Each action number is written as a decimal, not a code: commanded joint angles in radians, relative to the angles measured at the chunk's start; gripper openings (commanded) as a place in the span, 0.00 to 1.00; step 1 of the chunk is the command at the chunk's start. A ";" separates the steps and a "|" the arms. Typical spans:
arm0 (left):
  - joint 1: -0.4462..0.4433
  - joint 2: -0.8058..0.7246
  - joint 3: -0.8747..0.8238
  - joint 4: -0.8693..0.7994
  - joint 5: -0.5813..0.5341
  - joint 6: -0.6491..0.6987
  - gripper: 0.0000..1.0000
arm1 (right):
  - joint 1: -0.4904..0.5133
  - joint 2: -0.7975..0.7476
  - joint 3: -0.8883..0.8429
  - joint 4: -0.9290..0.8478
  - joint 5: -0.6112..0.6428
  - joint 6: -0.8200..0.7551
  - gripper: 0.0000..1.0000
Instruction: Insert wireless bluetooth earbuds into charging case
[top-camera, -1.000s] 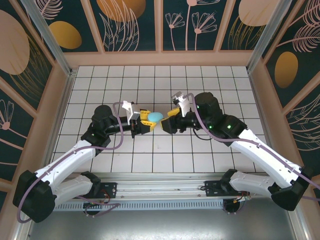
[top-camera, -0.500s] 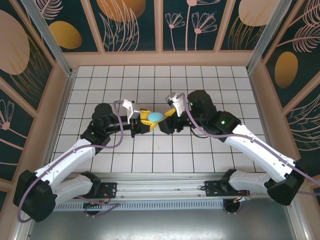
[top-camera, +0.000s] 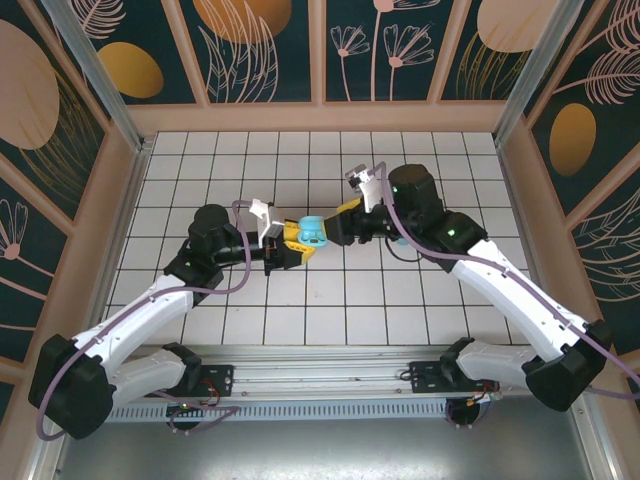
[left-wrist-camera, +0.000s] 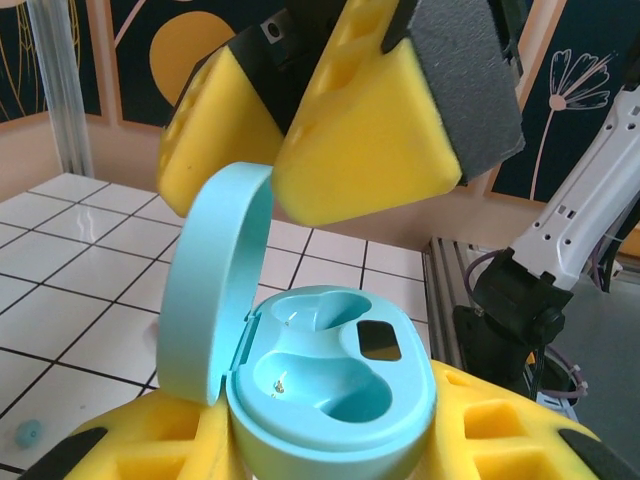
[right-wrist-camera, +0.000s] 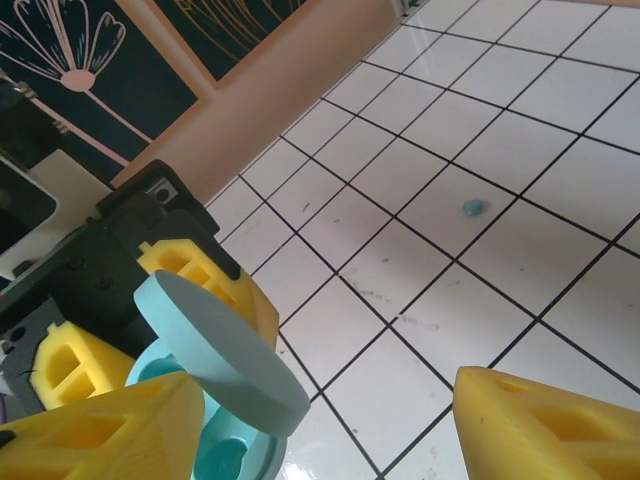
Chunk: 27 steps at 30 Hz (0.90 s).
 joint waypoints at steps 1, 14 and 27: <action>-0.006 0.002 0.026 0.016 0.047 0.030 0.17 | -0.024 0.037 0.016 0.015 0.000 0.045 0.66; -0.002 0.070 -0.022 0.094 0.000 0.036 0.15 | -0.096 0.085 -0.036 0.038 -0.100 0.091 0.65; 0.017 0.148 0.018 0.117 0.021 0.006 0.16 | -0.100 0.079 0.015 -0.057 -0.108 0.027 0.68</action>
